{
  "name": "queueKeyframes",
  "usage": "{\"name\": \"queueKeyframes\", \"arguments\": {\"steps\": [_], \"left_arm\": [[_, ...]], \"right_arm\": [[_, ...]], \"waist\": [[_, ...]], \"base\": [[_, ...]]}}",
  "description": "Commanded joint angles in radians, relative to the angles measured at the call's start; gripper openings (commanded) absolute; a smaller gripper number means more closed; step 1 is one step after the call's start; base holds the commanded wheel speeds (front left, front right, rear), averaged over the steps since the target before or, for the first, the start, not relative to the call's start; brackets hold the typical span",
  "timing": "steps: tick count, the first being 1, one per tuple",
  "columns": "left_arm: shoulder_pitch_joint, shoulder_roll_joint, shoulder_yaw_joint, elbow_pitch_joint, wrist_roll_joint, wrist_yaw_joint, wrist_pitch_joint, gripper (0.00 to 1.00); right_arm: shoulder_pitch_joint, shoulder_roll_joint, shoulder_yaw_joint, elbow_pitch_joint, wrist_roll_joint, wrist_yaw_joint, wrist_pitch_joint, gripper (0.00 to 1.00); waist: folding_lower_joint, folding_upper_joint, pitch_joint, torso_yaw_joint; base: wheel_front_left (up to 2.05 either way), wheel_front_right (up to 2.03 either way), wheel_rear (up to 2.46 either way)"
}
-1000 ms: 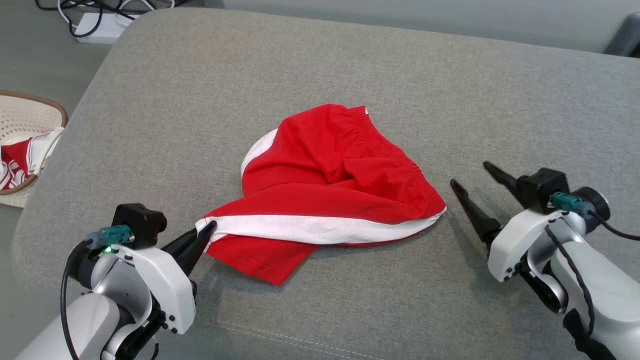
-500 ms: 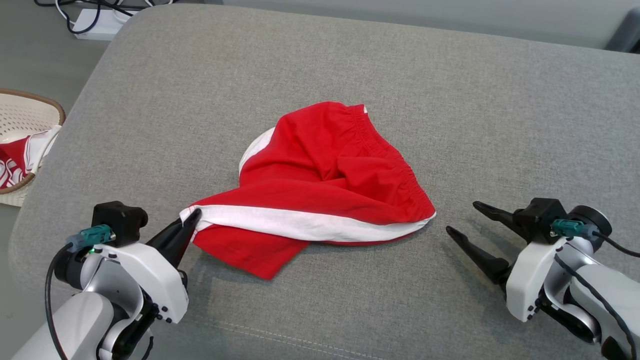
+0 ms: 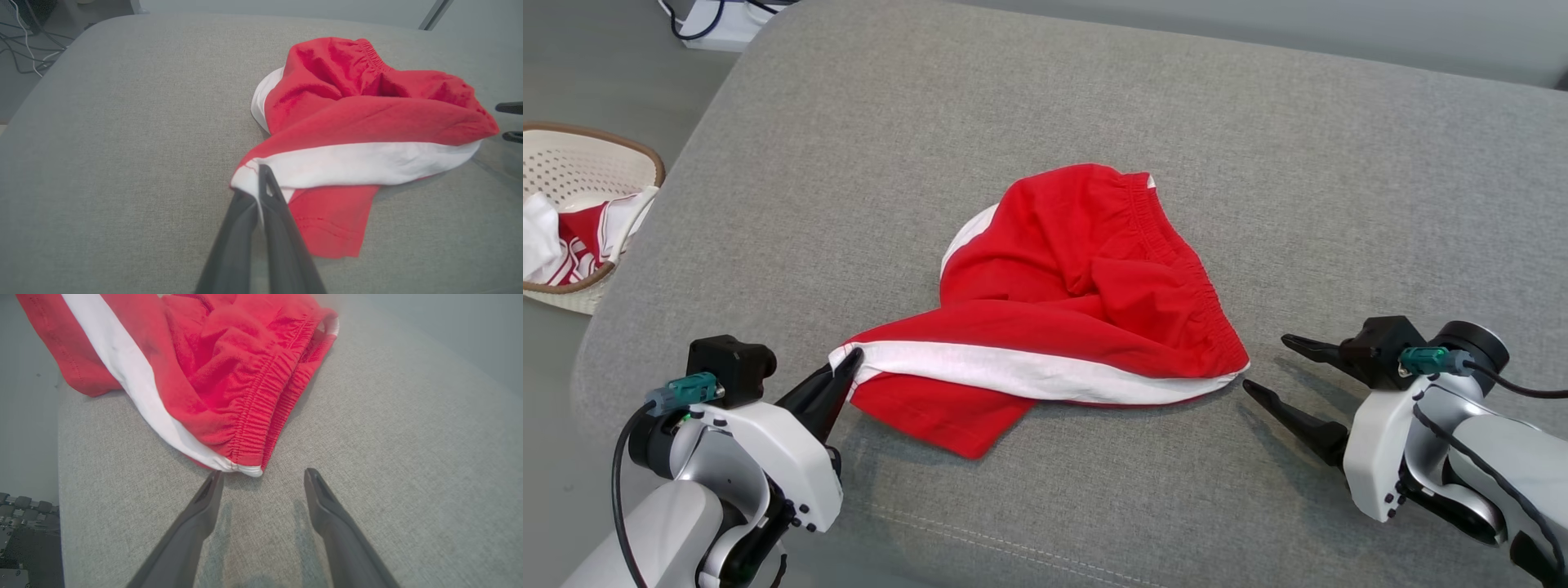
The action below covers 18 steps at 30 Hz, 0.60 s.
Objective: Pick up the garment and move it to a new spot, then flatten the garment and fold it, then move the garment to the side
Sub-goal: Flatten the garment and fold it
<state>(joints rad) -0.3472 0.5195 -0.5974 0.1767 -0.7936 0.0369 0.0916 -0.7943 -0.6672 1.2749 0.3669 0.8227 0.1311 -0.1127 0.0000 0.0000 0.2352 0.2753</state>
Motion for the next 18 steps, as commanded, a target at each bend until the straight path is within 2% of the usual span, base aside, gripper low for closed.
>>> {"name": "queueKeyframes", "arguments": {"steps": [1, 17, 18], "left_arm": [[-0.043, 0.037, 0.043, -0.012, -0.004, -0.002, -0.01, 0.0], [-0.089, 0.001, 0.024, 0.026, -0.001, -0.028, -0.036, 0.0], [-0.092, -0.001, 0.024, 0.029, -0.001, -0.029, -0.037, 0.0]], "right_arm": [[0.006, -0.016, 0.0, -0.011, 0.006, 0.0, 0.007, 1.0], [0.039, -0.037, 0.005, -0.125, -0.067, 0.0, 0.158, 1.0], [0.039, -0.038, 0.005, -0.129, -0.068, 0.0, 0.161, 0.96]], "waist": [[0.0, 0.0, 0.004, 0.005], [0.0, 0.0, 0.037, 0.028], [0.0, 0.0, 0.037, 0.027]], "base": [[0.0, 0.0, 0.0], [0.0, 0.0, 0.0], [0.0, 0.0, 0.0]]}}
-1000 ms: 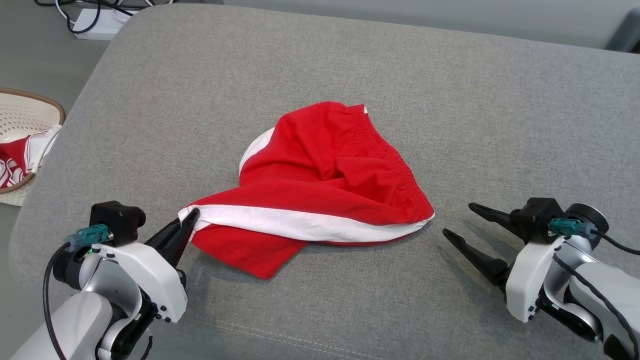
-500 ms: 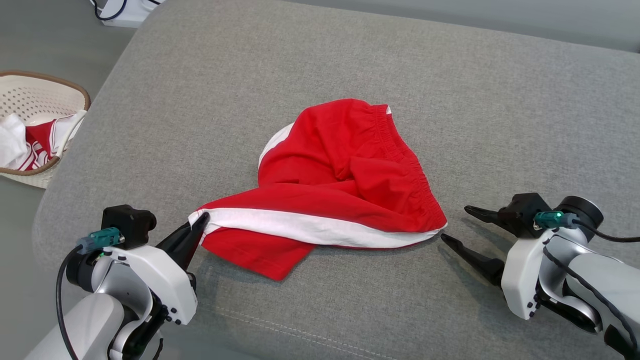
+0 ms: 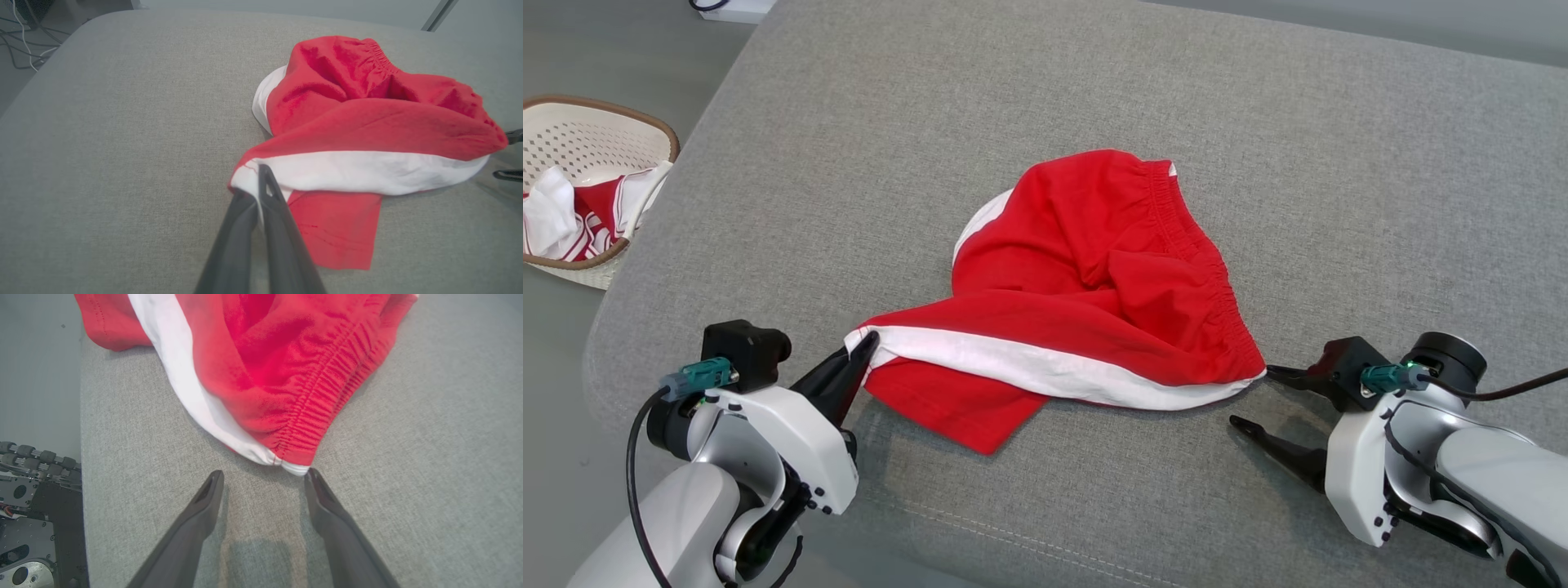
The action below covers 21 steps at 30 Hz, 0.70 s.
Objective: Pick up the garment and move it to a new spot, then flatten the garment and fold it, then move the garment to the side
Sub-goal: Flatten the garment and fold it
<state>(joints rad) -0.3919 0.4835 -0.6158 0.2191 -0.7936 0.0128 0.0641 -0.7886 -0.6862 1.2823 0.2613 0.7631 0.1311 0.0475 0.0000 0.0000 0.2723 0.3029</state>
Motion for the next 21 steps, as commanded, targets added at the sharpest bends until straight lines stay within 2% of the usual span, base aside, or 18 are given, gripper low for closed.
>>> {"name": "queueKeyframes", "arguments": {"steps": [1, 2, 4, 5, 21], "left_arm": [[-0.05, 0.034, 0.042, -0.011, -0.001, -0.006, -0.011, 0.0], [-0.052, 0.033, 0.041, -0.008, -0.001, -0.007, -0.012, 0.0], [-0.055, 0.03, 0.041, -0.004, -0.002, -0.01, -0.018, 0.0], [-0.056, 0.03, 0.041, -0.001, -0.002, -0.011, -0.021, 0.0], [-0.074, 0.059, 0.061, 0.011, -0.01, -0.024, -0.042, 0.0]], "right_arm": [[0.032, -0.019, -0.002, -0.025, -0.008, 0.0, 0.0, 0.81], [0.029, -0.018, -0.002, -0.026, -0.009, 0.0, -0.002, 0.42], [0.021, -0.015, -0.002, -0.029, -0.003, 0.0, -0.016, 0.09], [0.017, -0.014, -0.002, -0.03, -0.001, 0.0, -0.024, 0.0], [-0.076, -0.026, -0.002, -0.048, 0.122, 0.0, -0.173, 0.0]], "waist": [[0.0, 0.0, 0.001, -0.001], [0.0, 0.0, 0.002, -0.002], [0.0, 0.0, 0.003, -0.003], [0.0, 0.0, 0.003, -0.005], [0.0, 0.0, -0.034, -0.05]], "base": [[0.0, 0.0, 0.0], [0.0, 0.0, 0.0], [0.0, 0.0, 0.0], [0.0, 0.0, 0.0], [0.0, 0.0, 0.0]]}}
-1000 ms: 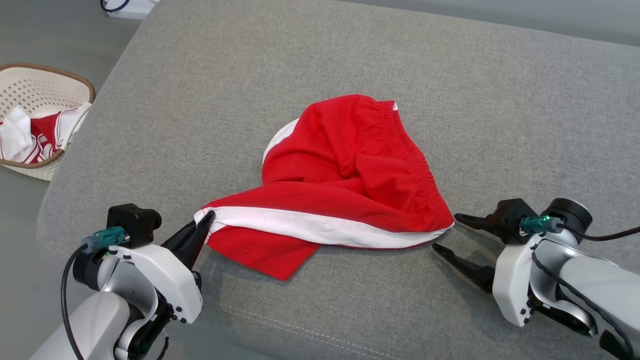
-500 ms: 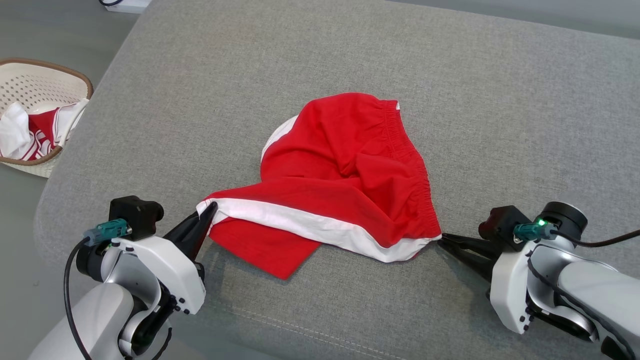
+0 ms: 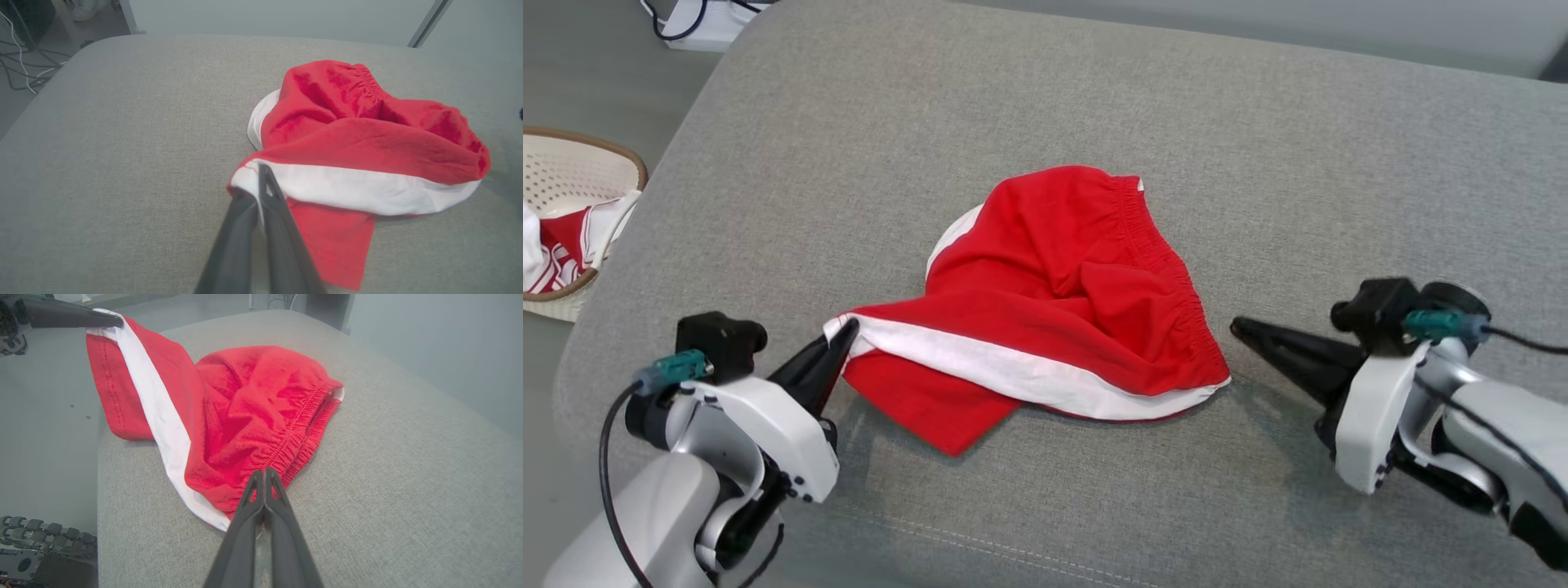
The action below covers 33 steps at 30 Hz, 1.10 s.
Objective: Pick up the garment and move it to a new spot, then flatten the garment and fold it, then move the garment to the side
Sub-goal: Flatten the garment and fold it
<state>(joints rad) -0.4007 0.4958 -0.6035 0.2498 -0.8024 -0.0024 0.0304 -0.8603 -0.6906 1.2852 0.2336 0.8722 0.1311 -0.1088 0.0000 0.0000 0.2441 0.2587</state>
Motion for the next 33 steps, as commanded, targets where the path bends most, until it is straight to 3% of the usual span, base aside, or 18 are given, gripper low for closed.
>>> {"name": "queueKeyframes", "arguments": {"steps": [1, 5, 6, 7, 8, 18, 33], "left_arm": [[-0.075, 0.054, 0.049, -0.023, 0.002, -0.011, -0.004, 0.0], [-0.113, 0.074, 0.053, -0.036, 0.01, -0.012, 0.02, 0.0], [-0.117, 0.076, 0.054, -0.039, 0.009, -0.01, 0.024, 0.0], [-0.119, 0.077, 0.055, -0.041, 0.008, -0.009, 0.027, 0.0], [-0.119, 0.077, 0.055, -0.043, 0.006, -0.008, 0.027, 0.0], [-0.107, 0.066, 0.055, -0.038, -0.007, -0.006, 0.009, 0.0], [-0.118, 0.045, 0.038, -0.028, -0.004, -0.012, -0.005, 0.0]], "right_arm": [[-0.016, -0.025, -0.005, -0.018, 0.029, 0.0, -0.026, 0.0], [-0.04, -0.032, -0.005, 0.0, 0.095, 0.0, 0.0, 0.0], [-0.035, -0.032, -0.005, 0.0, 0.112, 0.0, 0.018, 0.2], [-0.026, -0.033, -0.005, -0.003, 0.121, 0.0, 0.041, 0.64], [-0.016, -0.033, -0.005, -0.011, 0.122, 0.0, 0.059, 1.0], [0.093, -0.037, -0.005, -0.072, 0.098, 0.0, 0.152, 1.0], [0.11, -0.019, -0.005, -0.049, 0.082, 0.0, 0.153, 1.0]], "waist": [[0.0, 0.0, -0.009, -0.01], [0.0, 0.0, -0.022, -0.029], [0.0, 0.0, -0.022, -0.032], [0.0, 0.0, -0.022, -0.035], [0.0, 0.0, -0.02, -0.036], [0.0, 0.0, 0.012, -0.013], [0.0, 0.0, 0.027, 0.028]], "base": [[0.0, 0.0, 0.0], [0.0, 0.0, 0.0], [0.0, 0.0, 0.0], [0.0, 0.0, 0.0], [0.0, 0.0, 0.0], [0.0, 0.0, 0.0], [0.0, 0.0, 0.0]]}}
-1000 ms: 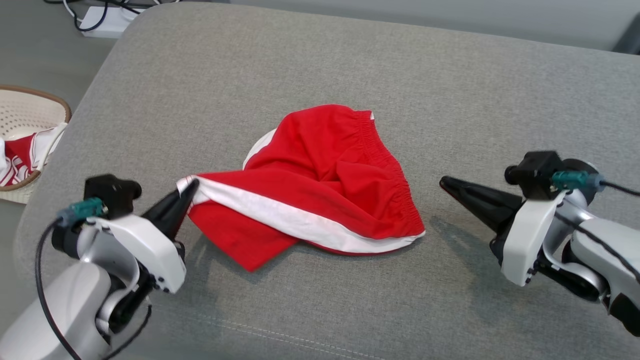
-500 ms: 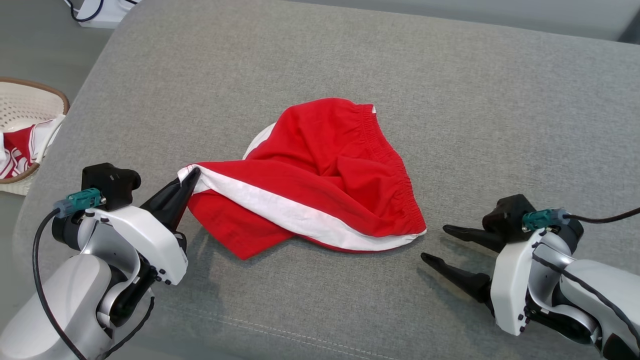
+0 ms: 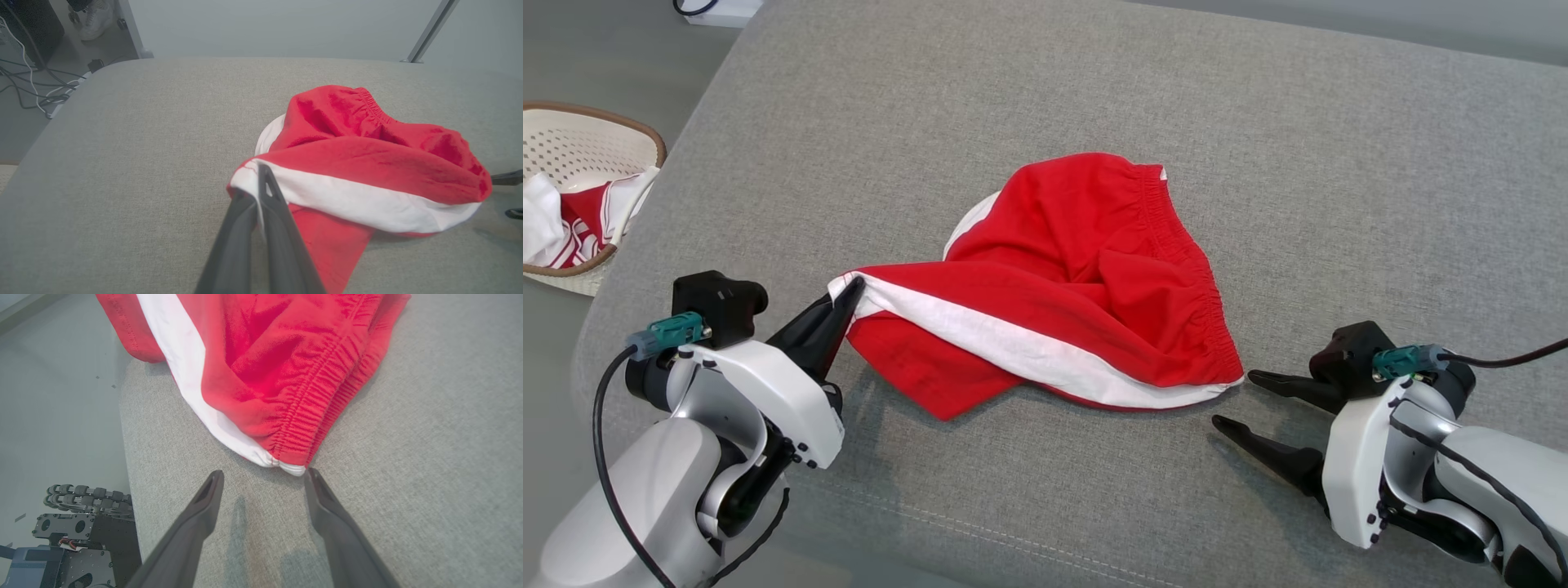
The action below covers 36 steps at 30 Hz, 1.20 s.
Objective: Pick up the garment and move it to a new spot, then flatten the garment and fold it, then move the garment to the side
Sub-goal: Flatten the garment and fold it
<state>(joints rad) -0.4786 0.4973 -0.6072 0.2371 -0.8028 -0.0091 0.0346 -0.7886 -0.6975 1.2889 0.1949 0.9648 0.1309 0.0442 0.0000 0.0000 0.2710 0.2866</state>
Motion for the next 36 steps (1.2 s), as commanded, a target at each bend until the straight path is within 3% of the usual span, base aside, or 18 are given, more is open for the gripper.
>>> {"name": "queueKeyframes", "arguments": {"steps": [1, 10, 13, 14, 17, 19, 30, 36], "left_arm": [[-0.041, 0.043, 0.04, -0.015, -0.003, -0.005, -0.01, 0.0], [-0.045, 0.031, 0.032, -0.004, -0.006, -0.009, -0.018, 0.0], [-0.044, 0.03, 0.031, 0.001, -0.007, -0.009, -0.022, 0.0], [-0.044, 0.029, 0.03, 0.003, -0.007, -0.01, -0.023, 0.0], [-0.045, 0.026, 0.03, 0.009, -0.009, -0.011, -0.028, 0.0], [-0.046, 0.024, 0.03, 0.013, -0.011, -0.011, -0.032, 0.0], [-0.046, 0.02, 0.026, 0.042, -0.017, -0.02, -0.045, 0.0], [-0.058, 0.043, 0.029, 0.037, -0.016, -0.025, -0.037, 0.0]], "right_arm": [[0.039, -0.011, -0.009, -0.007, -0.011, 0.0, 0.002, 1.0], [0.034, -0.003, -0.009, -0.001, -0.033, 0.0, -0.002, 1.0], [0.034, -0.002, -0.009, -0.007, -0.047, 0.0, -0.01, 0.88], [0.034, -0.002, -0.009, -0.01, -0.051, 0.0, -0.015, 0.78], [0.033, -0.003, -0.009, -0.017, -0.063, 0.0, -0.024, 0.36], [0.032, -0.002, -0.009, -0.022, -0.07, 0.0, -0.026, 0.0], [0.014, -0.007, -0.009, -0.024, -0.073, 0.0, -0.085, 0.0], [-0.036, -0.012, -0.009, -0.028, -0.016, 0.0, -0.16, 0.0]], "waist": [[0.0, 0.0, 0.002, 0.003], [0.0, 0.0, 0.017, 0.02], [0.0, 0.0, 0.02, 0.02], [0.0, 0.0, 0.02, 0.02], [0.0, 0.0, 0.02, 0.019], [0.0, 0.0, 0.022, 0.018], [0.0, 0.0, 0.012, 0.006], [0.0, 0.0, -0.009, -0.024]], "base": [[0.0, 0.0, 0.0], [0.0, 0.0, 0.0], [0.0, 0.0, 0.0], [0.0, 0.0, 0.0], [0.0, 0.0, 0.0], [0.0, 0.0, 0.0], [0.0, 0.0, 0.0], [0.0, 0.0, 0.0]]}}
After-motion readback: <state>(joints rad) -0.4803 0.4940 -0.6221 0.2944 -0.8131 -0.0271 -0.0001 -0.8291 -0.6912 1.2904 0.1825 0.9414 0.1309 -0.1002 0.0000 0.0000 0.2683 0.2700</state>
